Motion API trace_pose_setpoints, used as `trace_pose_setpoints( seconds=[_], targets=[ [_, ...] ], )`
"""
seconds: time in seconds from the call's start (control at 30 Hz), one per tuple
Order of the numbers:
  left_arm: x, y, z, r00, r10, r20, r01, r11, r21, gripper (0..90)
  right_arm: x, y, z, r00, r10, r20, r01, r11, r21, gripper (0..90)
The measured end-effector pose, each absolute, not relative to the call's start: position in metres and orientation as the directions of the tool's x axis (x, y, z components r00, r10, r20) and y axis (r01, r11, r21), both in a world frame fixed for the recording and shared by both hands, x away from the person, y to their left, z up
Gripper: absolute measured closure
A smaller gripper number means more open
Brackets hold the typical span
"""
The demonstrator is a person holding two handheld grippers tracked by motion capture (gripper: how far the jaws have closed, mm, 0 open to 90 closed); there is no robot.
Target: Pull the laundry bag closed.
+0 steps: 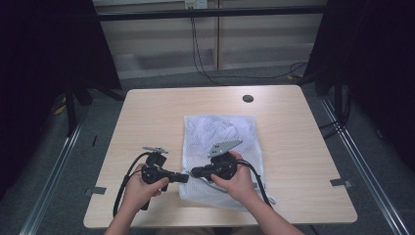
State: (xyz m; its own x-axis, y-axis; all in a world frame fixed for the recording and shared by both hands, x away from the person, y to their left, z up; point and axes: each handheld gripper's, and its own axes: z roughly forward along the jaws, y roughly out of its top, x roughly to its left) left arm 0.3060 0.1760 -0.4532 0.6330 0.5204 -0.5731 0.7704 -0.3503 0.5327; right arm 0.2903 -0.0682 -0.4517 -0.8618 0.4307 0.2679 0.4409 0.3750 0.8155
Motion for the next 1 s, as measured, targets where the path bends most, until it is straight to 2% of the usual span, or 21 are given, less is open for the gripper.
trace_pose_setpoints(
  seconds=[1.0],
  targets=[
    [0.303,0.184,-0.449,0.637,0.537,-0.553,0.764,-0.347,0.544,88.6,0.289,-0.093,-0.454,-0.856,0.447,0.26,0.441,0.369,0.818,87.4]
  ],
)
